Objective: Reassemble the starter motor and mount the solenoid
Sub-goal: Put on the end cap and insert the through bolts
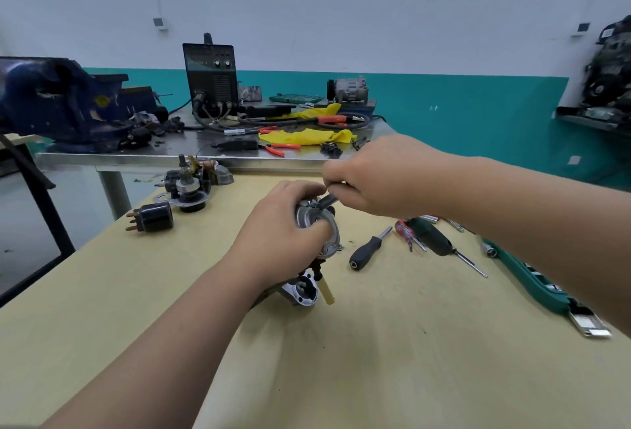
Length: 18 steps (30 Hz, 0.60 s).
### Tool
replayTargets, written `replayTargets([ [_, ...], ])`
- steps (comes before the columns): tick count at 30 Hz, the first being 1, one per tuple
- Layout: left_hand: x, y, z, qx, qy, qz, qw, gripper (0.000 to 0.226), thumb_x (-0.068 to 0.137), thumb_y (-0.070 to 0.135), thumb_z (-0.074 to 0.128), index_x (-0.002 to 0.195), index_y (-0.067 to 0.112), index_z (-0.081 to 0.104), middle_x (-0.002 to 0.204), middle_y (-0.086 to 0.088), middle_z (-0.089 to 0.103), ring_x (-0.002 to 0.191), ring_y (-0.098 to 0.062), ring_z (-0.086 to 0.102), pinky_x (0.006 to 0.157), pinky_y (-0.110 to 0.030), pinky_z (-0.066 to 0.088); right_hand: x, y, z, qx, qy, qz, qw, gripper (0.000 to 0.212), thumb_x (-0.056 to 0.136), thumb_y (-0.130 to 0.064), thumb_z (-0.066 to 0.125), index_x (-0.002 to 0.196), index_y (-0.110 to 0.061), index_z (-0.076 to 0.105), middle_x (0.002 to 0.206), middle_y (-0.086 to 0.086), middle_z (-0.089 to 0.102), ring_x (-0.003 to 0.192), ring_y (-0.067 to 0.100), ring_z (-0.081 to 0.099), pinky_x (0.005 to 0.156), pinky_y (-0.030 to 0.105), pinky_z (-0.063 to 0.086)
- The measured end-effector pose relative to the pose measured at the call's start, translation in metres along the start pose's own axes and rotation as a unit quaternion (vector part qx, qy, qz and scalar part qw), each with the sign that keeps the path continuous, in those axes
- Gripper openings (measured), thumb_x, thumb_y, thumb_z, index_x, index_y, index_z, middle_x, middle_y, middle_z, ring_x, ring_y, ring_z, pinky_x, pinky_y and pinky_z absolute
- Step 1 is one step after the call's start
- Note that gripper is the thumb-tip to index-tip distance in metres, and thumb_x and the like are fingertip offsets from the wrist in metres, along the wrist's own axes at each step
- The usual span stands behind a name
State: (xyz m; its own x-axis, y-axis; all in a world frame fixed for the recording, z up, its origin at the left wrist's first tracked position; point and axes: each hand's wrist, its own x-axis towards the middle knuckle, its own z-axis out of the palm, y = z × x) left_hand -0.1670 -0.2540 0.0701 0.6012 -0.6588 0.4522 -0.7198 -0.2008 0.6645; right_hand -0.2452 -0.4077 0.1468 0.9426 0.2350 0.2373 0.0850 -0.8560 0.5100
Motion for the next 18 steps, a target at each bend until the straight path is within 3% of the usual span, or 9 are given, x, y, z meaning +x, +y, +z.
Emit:
replayTargets([
  [4,0.01,0.009,-0.006,0.029,-0.056,-0.025,0.998,0.019,0.08,0.028,0.062,0.096,0.037,0.06,0.09,0.017,0.062,0.082,-0.003,0.058,0.064,-0.022,0.042,-0.001,0.001,0.0,-0.017,0.002,-0.018,1.0,0.03,0.099,-0.043,0.022,0.103,-0.026,0.046,0.07,-0.002,0.057,0.06,0.021,0.055,0.049,0.029,0.039],
  [9,0.015,0.018,-0.006,0.071,-0.063,-0.036,0.995,0.017,0.081,0.036,0.065,0.097,0.033,0.063,0.084,0.013,0.065,0.071,-0.005,0.058,0.054,-0.024,0.038,-0.003,0.003,-0.003,-0.069,0.009,-0.13,0.989,0.041,0.099,-0.041,0.019,0.114,-0.018,0.049,0.087,0.002,0.061,0.074,0.024,0.054,0.06,0.04,0.05],
  [11,0.016,0.02,-0.005,0.079,-0.059,-0.041,0.994,0.012,0.082,0.035,0.065,0.094,0.036,0.06,0.08,0.015,0.062,0.068,-0.003,0.056,0.052,-0.023,0.035,0.001,0.003,-0.005,-0.045,-0.008,-0.097,0.994,0.044,0.096,-0.047,0.015,0.116,-0.021,0.045,0.089,-0.002,0.062,0.077,0.021,0.054,0.064,0.041,0.051],
  [14,0.017,0.021,-0.004,0.093,-0.053,-0.045,0.993,0.009,0.084,0.034,0.064,0.083,0.035,0.055,0.075,0.014,0.06,0.067,-0.004,0.054,0.052,-0.024,0.034,0.003,0.0,-0.002,0.047,-0.038,0.005,0.998,0.029,0.098,-0.047,0.025,0.112,-0.027,0.04,0.074,-0.005,0.057,0.067,0.018,0.054,0.056,0.036,0.047],
  [18,0.018,0.025,-0.004,0.13,-0.052,-0.043,0.989,0.01,0.086,0.035,0.064,0.091,0.036,0.055,0.076,0.018,0.055,0.067,0.0,0.05,0.051,-0.022,0.033,0.0,-0.002,0.002,0.164,-0.043,0.086,0.982,0.012,0.1,-0.041,0.033,0.1,-0.029,0.038,0.069,-0.009,0.049,0.062,0.009,0.047,0.049,0.029,0.033],
])
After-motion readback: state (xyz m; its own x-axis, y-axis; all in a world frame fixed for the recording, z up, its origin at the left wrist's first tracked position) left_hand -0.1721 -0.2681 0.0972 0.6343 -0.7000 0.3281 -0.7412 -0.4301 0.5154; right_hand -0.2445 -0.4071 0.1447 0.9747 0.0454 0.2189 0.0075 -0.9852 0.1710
